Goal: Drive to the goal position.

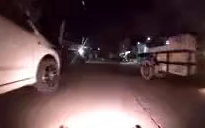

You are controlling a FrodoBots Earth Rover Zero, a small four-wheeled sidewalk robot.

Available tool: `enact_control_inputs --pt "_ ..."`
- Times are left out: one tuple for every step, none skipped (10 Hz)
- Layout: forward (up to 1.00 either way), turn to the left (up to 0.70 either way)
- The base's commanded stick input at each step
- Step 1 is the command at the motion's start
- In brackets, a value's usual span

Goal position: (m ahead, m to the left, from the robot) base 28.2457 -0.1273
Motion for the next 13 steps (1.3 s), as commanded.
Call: enact_control_inputs --pt "0.85 0.00" --pt "0.85 0.00" --pt "0.85 0.00" --pt "0.85 0.00" --pt "0.85 0.00" --pt "0.85 0.00" --pt "0.85 0.00" --pt "0.85 0.00" --pt "0.85 0.00" --pt "0.85 0.00" --pt "0.85 0.00" --pt "0.85 0.00" --pt "0.85 0.00"
